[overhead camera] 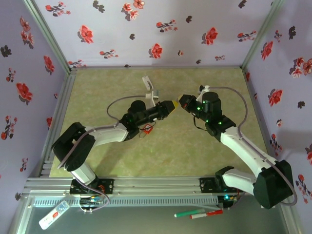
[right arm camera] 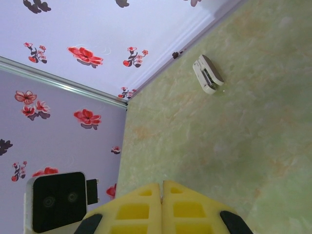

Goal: Unlock with the key

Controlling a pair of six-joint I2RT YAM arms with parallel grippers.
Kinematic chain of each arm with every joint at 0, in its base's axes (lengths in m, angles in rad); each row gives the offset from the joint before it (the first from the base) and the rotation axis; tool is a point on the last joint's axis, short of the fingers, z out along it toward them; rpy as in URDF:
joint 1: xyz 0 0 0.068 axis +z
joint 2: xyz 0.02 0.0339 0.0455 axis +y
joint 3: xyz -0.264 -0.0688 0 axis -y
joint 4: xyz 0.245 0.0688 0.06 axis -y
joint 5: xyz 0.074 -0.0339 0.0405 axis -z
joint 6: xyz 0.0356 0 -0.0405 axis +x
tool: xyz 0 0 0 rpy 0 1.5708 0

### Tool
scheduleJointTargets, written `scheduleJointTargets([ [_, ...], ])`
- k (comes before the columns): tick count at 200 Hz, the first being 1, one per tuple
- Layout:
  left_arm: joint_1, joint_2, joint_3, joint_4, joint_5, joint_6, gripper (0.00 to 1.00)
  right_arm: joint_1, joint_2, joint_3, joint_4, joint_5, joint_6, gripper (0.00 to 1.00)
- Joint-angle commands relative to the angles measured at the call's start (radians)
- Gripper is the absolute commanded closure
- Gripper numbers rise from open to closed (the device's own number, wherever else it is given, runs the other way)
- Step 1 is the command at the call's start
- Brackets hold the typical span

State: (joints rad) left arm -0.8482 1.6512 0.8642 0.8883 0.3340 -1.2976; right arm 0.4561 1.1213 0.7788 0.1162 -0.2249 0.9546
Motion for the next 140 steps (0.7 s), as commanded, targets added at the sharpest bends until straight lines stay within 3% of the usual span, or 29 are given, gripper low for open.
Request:
scheduleJointTargets([
  [1,-0.006,0.022,0.034,0.063,0.011,-0.015,0.75,-0.004,-0.005,-0.016,0.04,-0.015,0.015,1.0],
  [34,-0.006,0.027,0.032,0.059,0.011,-0.011,0.84,-0.003,-0.005,-0.024,0.048,-0.018,0.018,1.0],
  [66,0.0,0.011,0.027,0.023,0.017,0.018,1.0,-0.004,-0.01,-0.038,0.058,-0.019,0.021,1.0],
  [93,0.025,-0.019,0.019,-0.03,0.065,0.089,1.0,-0.008,-0.009,-0.034,0.054,-0.076,-0.006,1.0],
  [122,0.111,-0.071,0.036,-0.197,0.253,0.235,1.0,-0.07,0.048,0.013,0.029,-0.365,-0.056,0.54],
  [140,0.181,-0.119,0.086,-0.457,0.41,0.407,1.0,-0.095,0.039,0.041,-0.095,-0.407,-0.166,0.38],
])
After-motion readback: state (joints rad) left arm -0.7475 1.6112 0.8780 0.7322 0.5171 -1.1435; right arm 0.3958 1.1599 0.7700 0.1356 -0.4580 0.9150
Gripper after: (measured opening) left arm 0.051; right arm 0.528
